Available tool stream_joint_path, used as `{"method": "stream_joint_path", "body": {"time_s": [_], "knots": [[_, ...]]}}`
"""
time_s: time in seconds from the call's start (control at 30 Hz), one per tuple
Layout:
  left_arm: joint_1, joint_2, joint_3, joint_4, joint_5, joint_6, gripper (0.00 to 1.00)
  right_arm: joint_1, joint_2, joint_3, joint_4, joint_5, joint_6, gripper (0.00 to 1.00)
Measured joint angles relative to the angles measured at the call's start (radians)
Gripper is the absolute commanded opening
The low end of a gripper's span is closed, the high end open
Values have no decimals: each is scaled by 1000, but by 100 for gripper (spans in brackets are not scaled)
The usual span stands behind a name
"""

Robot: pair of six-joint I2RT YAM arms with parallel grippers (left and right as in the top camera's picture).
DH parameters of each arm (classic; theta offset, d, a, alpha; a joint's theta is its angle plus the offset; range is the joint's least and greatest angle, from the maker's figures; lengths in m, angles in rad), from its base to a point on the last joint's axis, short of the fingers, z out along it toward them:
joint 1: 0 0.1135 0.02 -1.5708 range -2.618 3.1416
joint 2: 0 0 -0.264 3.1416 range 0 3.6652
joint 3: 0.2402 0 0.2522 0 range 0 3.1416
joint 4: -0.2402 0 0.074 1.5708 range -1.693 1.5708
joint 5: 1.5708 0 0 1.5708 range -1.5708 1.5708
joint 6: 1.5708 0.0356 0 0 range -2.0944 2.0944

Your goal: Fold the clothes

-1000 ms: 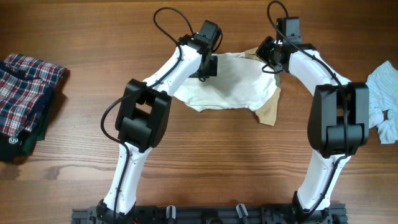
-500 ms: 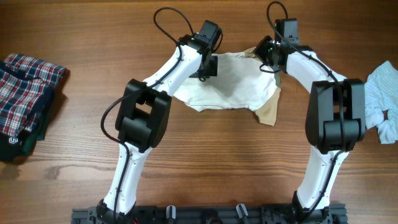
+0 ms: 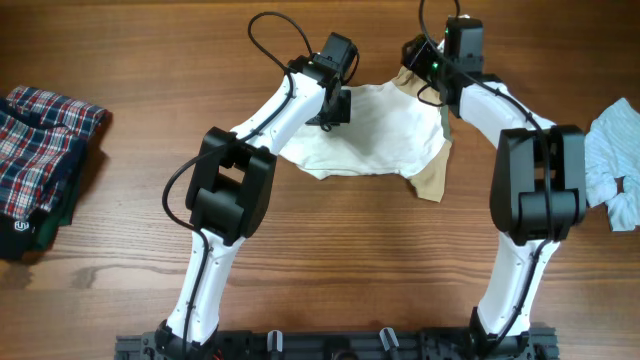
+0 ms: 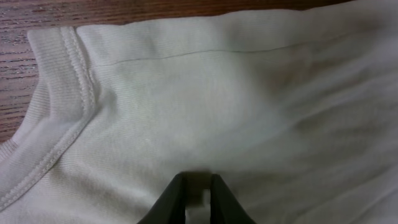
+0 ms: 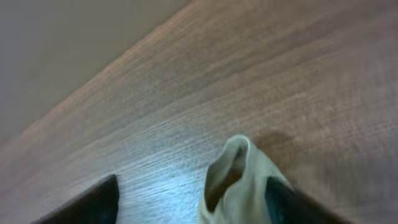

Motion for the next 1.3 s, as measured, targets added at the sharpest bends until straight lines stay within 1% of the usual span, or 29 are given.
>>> {"method": "stream_joint_path", "body": {"time_s": [0.07,0.1,0.13,0.17,0.2,0.23,0.33,0.43,0.53,0.63,0.77,0.9,0.97,1.03,1.07,1.17,1.3], "knots": [[0,0,0,0,-5,0,17,0,8,0,39,-21,-123,83],[0,0,0,-1,-8,0,17,-2,7,0,47,-37,-170,76],[0,0,0,-1,-9,0,17,-4,6,0,42,-48,-202,56],[0,0,0,-1,-9,0,18,-9,0,0,17,-57,-236,39],[0,0,0,-1,-10,0,18,-16,-8,0,-19,-62,-250,10],[0,0,0,-1,-11,0,18,-24,-26,0,-51,-63,-261,4],[-1,0,0,-1,-13,0,21,-38,-66,2,-150,-63,-307,4],[-2,0,0,0,-14,0,22,-37,-68,2,-233,-63,-342,4],[-4,0,0,0,-16,0,22,-34,-68,2,-267,-63,-354,4],[-4,0,0,0,-16,0,22,-6,-65,2,-215,-63,-356,4],[-4,0,0,0,-16,0,23,52,6,2,-119,-61,-355,4],[-4,0,0,-1,-16,0,23,58,47,2,-22,-105,-360,4],[-4,0,0,-1,-16,0,23,57,34,3,-22,-134,-363,4],[-4,0,0,-1,-17,0,23,57,-2,6,-80,-133,-373,4],[-4,0,0,-1,-17,0,23,57,-31,8,-144,-111,-375,4],[-4,0,0,-2,-20,0,23,52,-51,16,-254,-46,-394,4],[-4,0,0,-3,-20,0,23,48,-51,16,-307,-11,-407,4]]}}
